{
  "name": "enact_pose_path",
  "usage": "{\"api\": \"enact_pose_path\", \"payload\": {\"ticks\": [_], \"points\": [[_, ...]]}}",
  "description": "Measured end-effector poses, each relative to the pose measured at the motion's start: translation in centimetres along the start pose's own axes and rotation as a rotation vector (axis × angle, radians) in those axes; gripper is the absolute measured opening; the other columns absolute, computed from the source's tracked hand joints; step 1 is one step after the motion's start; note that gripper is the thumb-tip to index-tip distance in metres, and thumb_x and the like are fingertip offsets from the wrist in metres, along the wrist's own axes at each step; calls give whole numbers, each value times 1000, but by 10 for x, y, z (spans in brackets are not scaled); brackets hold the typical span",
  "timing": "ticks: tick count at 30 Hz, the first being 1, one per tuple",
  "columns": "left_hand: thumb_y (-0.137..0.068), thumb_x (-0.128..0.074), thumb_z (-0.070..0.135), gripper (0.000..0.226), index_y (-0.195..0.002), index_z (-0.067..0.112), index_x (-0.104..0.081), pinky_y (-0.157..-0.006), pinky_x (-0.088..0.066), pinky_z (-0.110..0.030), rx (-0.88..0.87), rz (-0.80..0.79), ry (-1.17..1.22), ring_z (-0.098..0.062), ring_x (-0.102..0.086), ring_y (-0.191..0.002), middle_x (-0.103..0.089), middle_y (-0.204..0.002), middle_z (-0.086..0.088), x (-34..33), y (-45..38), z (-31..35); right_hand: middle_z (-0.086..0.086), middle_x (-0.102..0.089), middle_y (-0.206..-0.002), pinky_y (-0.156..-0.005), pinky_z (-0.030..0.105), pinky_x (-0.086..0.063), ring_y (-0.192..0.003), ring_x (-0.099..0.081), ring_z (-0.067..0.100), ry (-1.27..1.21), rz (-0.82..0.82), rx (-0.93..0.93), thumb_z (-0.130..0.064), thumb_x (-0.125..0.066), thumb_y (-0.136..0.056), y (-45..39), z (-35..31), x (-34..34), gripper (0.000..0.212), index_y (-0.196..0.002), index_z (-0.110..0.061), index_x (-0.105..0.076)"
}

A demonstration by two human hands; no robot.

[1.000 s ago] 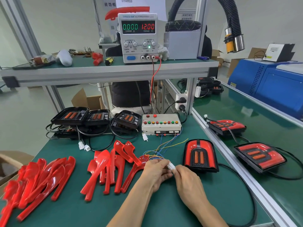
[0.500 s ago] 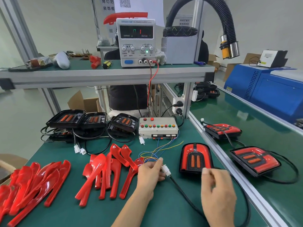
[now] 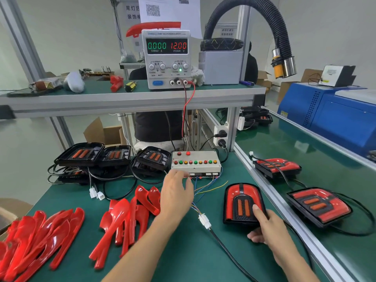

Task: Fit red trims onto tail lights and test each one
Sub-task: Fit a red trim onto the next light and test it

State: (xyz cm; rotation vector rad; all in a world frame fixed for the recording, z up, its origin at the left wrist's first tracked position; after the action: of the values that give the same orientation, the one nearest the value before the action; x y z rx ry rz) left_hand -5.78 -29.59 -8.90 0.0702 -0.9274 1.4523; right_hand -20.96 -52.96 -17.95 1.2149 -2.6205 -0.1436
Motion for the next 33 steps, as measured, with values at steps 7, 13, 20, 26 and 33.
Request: {"api": "enact_pose_path", "payload": {"ticks": [7,13,20,26,33], "points": [[-100,-46,16,53,-150,4,-36,-120,-23,-36,-98,-400,-454,-30,-31,-144,-34,-155,-13,-42,-58,-25,0,-77,-89,-61,29,-58,-68,-76,26,-98,38,143,-34,-58,-101,5,16,0,23,-122,-25,-57],[-99,-50,20,67,-157,6,-19,-119,-28,-45,47,-547,-549,-40,-20,-146,-15,-162,-17,-64,-64,-39,3,-73,-110,-60,30,-61,-85,-77,25,-141,6,167,-22,-58,-100,0,18,5,28,-128,-23,-52],[-98,-49,22,57,-150,8,-29,-113,-30,-40,30,-486,-591,-35,-36,-133,-33,-148,-18,-68,-71,-40,0,-69,-111,-67,32,-60,-86,-70,9,-23,-20,219,-29,-58,-100,1,22,2,33,-133,-26,-52],[-96,-49,17,54,-146,5,-33,-112,-29,-39,15,-472,-578,-33,-40,-133,-41,-148,-15,-67,-79,-46,-7,-69,-111,-59,23,-57,-83,-69,2,2,-6,216,-34,-59,-100,1,21,0,34,-132,-31,-51],[-96,-49,17,57,-149,4,-31,-114,-26,-38,3,-461,-578,-33,-38,-135,-39,-150,-15,-66,-81,-47,-9,-68,-113,-60,20,-56,-80,-68,1,8,-9,209,-46,-56,-95,6,15,-1,39,-132,-35,-49]]}}
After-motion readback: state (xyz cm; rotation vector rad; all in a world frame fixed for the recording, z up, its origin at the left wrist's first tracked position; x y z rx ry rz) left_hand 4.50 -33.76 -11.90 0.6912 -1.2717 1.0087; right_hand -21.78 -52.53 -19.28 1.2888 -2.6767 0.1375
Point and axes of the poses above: each hand's wrist, its own y-axis away from the middle knuckle, its own x-axis out of the back of the hand, z = x × y, the point moved 5 cm from there along -y, towards the middle knuckle
